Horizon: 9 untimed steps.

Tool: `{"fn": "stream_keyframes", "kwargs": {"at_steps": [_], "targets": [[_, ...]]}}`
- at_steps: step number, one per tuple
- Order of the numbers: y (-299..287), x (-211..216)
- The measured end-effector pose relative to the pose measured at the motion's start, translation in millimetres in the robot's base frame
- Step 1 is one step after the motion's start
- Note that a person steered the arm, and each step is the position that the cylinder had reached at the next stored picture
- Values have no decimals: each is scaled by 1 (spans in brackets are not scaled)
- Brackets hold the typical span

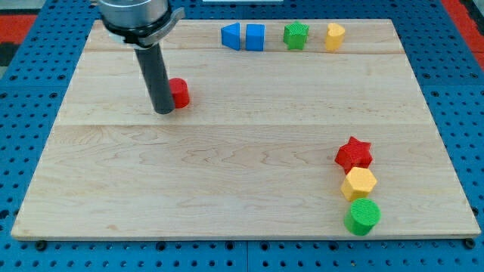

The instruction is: Push red circle to the left side of blue triangle

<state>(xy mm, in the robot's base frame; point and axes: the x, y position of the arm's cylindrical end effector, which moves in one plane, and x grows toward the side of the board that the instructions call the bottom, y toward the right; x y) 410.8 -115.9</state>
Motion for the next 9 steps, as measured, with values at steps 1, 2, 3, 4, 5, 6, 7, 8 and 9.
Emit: {"fn": "stream_keyframes", "kwargs": {"at_steps": [1,2,3,4,5,6,7,8,9], "targets": [[22,-12],[26,-41],[27,-74],[30,-102],[36,-120],[35,-126],[35,-134],[35,-136],[68,-112]]}}
